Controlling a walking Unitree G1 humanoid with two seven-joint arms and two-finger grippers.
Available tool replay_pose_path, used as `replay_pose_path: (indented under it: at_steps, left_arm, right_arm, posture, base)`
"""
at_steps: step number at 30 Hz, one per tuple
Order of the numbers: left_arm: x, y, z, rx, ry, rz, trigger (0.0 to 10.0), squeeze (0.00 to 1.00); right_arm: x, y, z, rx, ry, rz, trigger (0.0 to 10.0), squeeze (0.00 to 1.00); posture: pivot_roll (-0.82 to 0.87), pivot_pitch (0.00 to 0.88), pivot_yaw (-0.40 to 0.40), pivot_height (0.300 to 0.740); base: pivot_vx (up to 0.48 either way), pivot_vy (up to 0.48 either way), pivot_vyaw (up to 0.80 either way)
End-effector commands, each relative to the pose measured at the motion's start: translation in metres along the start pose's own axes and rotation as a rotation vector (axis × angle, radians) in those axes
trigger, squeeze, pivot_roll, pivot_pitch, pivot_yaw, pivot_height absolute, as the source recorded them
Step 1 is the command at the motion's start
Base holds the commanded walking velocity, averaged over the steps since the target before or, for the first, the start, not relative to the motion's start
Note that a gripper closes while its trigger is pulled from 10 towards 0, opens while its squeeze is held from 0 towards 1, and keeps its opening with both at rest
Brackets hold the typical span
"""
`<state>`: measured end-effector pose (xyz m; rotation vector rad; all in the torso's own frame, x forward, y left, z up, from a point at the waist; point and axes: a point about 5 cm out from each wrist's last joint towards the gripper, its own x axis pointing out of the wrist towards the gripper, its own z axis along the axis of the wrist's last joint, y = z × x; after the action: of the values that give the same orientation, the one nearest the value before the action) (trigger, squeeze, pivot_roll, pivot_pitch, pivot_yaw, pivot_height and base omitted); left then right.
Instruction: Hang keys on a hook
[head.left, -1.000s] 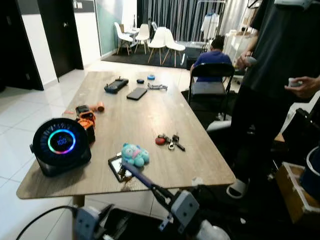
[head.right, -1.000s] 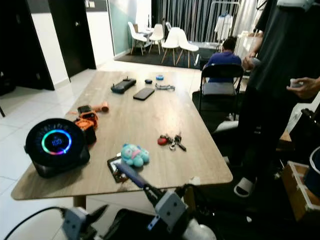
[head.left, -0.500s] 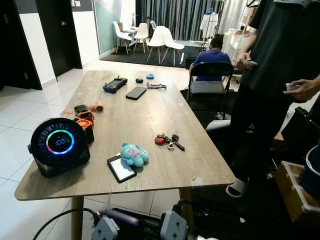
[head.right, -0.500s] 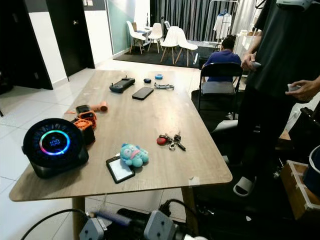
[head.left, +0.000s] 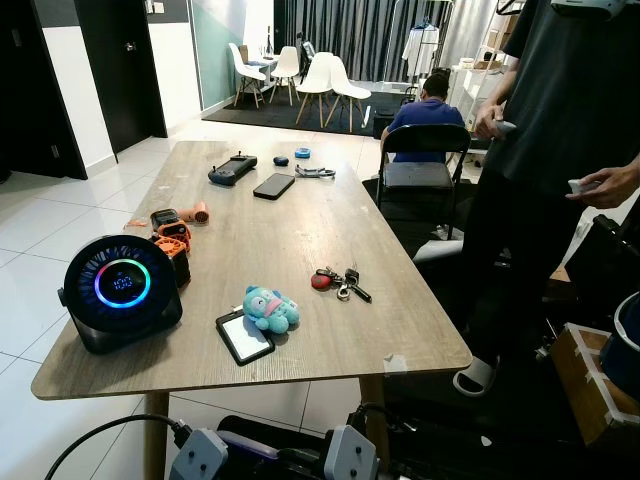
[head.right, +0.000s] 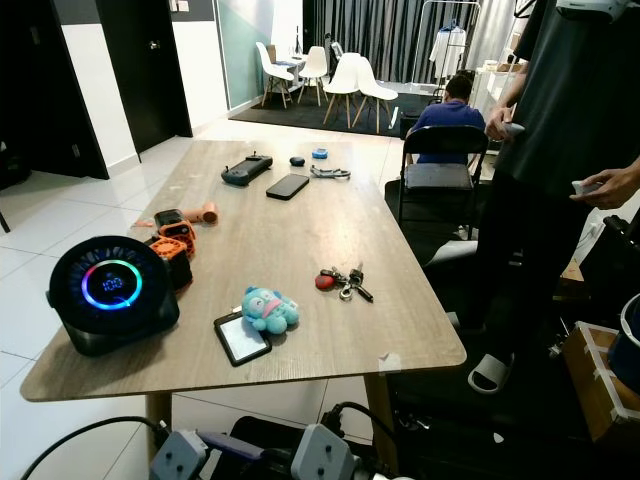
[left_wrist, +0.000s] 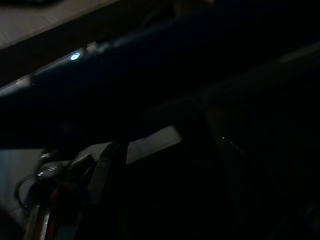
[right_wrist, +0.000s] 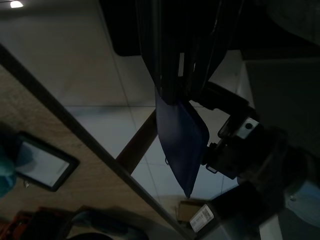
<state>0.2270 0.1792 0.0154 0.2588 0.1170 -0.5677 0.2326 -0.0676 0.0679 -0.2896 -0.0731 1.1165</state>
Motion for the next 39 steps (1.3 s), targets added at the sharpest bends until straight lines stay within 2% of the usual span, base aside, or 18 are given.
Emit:
replay_pose_path:
  at_steps: [1,4,5,6,9,12,17,21,24,26,30,31,36,39]
  left_arm:
    - [-0.003,0.005,-0.006,0.018,0.046,0.028,10.0,0.0]
    - [-0.002,0.007,-0.01,0.018,0.077,0.081,10.0,0.0]
    - [-0.002,0.007,-0.01,0.018,0.077,0.081,10.0,0.0]
    - [-0.001,0.007,-0.012,0.016,0.09,0.098,10.0,0.0]
    - [0.0,0.007,-0.013,0.015,0.092,0.103,10.0,0.0]
    - [0.003,0.006,-0.013,0.008,0.089,0.13,10.0,0.0]
    - [0.005,0.005,-0.013,0.005,0.084,0.149,10.0,0.0]
    - [0.005,0.004,-0.015,0.005,0.09,0.147,10.0,0.0]
    - [0.003,0.0,-0.02,0.016,0.118,0.123,10.0,0.0]
    - [0.003,-0.001,-0.022,0.015,0.125,0.119,10.0,0.0]
    - [-0.002,-0.01,-0.035,0.0,0.207,0.108,10.0,0.0]
    - [-0.002,-0.01,-0.035,0.0,0.207,0.108,10.0,0.0]
    - [-0.012,-0.018,-0.056,0.006,0.341,0.13,10.0,0.0]
    - [-0.017,-0.016,-0.062,0.032,0.391,0.175,10.0,0.0]
  right_arm:
    - [-0.002,0.001,0.001,0.018,-0.002,-0.002,10.0,0.0]
    - [-0.008,0.0,-0.012,0.117,0.058,-0.055,10.0,0.0]
    - [-0.008,0.0,-0.012,0.117,0.058,-0.055,10.0,0.0]
    - [-0.013,-0.002,-0.021,0.182,0.093,-0.103,10.0,0.0]
    - [-0.015,-0.002,-0.025,0.209,0.103,-0.122,10.0,0.0]
    - [-0.026,-0.004,-0.033,0.27,0.11,-0.189,10.0,0.0]
    - [-0.035,-0.008,-0.038,0.274,0.126,-0.257,10.0,0.0]
    - [-0.042,-0.011,-0.047,0.319,0.15,-0.341,10.0,0.0]
    - [-0.053,-0.012,-0.067,0.4,0.233,-0.459,10.0,0.0]
    - [-0.056,-0.012,-0.073,0.418,0.255,-0.485,10.0,0.0]
    - [-0.085,-0.01,-0.11,0.547,0.46,-0.723,10.0,0.0]
    - [-0.085,-0.01,-0.11,0.547,0.46,-0.723,10.0,0.0]
    - [-0.117,0.0,-0.137,0.699,0.613,-0.98,10.0,0.0]
    - [-0.123,0.006,-0.142,0.738,0.645,-1.021,10.0,0.0]
  posture:
    - [0.03,0.081,-0.039,0.74]
    - [0.02,0.077,-0.036,0.74]
    - [0.02,0.077,-0.036,0.74]
    - [0.02,0.075,-0.037,0.74]
    - [0.02,0.074,-0.037,0.74]
    - [0.02,0.072,-0.038,0.74]
    - [0.02,0.072,-0.038,0.74]
    - [0.02,0.067,-0.036,0.74]
    - [0.02,0.06,-0.036,0.74]
    - [0.02,0.06,-0.036,0.74]
    - [0.03,0.057,-0.037,0.74]
    - [0.03,0.057,-0.037,0.74]
    - [0.03,0.059,-0.033,0.74]
    - [0.03,0.059,-0.032,0.74]
  base:
    - [0.0,0.0,0.0]
    - [0.0,0.0,0.0]
    - [0.0,0.0,0.0]
    - [0.0,0.0,0.0]
    - [0.0,0.0,0.0]
    - [0.0,0.0,0.0]
    - [0.0,0.0,0.0]
    - [0.0,0.0,0.0]
    - [0.0,0.0,0.0]
    - [0.0,0.0,0.0]
    - [0.0,0.0,0.0]
    - [0.0,0.0,0.0]
    - [0.0,0.0,0.0]
    - [0.0,0.0,0.0]
